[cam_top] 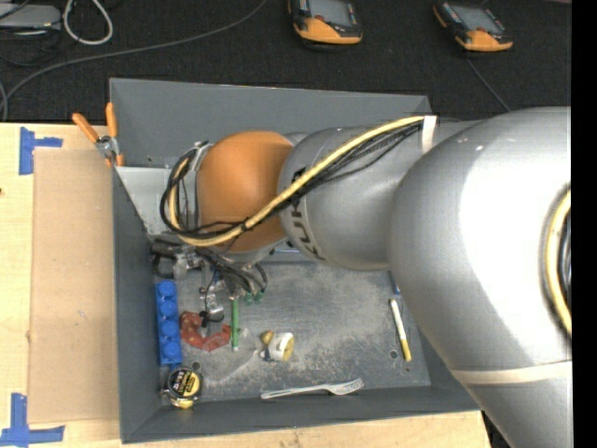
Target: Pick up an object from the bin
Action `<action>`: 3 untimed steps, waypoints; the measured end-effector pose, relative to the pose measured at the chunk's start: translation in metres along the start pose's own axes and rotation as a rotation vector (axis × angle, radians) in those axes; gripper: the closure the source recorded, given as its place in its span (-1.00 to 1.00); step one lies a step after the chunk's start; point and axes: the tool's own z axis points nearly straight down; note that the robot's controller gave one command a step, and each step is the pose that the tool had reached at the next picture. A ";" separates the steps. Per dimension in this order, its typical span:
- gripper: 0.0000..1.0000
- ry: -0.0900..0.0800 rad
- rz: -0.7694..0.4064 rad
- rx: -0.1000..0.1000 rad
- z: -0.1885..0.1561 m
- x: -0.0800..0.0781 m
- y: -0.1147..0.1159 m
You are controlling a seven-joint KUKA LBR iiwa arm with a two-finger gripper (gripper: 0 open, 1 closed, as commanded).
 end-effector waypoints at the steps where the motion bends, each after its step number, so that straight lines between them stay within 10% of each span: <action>1: 1.00 -0.002 -0.023 0.001 -0.003 -0.012 -0.002; 2: 1.00 -0.008 -0.031 0.002 -0.020 -0.017 -0.007; 3: 1.00 -0.001 -0.009 0.002 0.007 0.009 -0.067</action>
Offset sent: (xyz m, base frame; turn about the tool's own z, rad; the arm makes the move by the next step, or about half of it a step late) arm 0.0000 0.0000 0.0000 0.0000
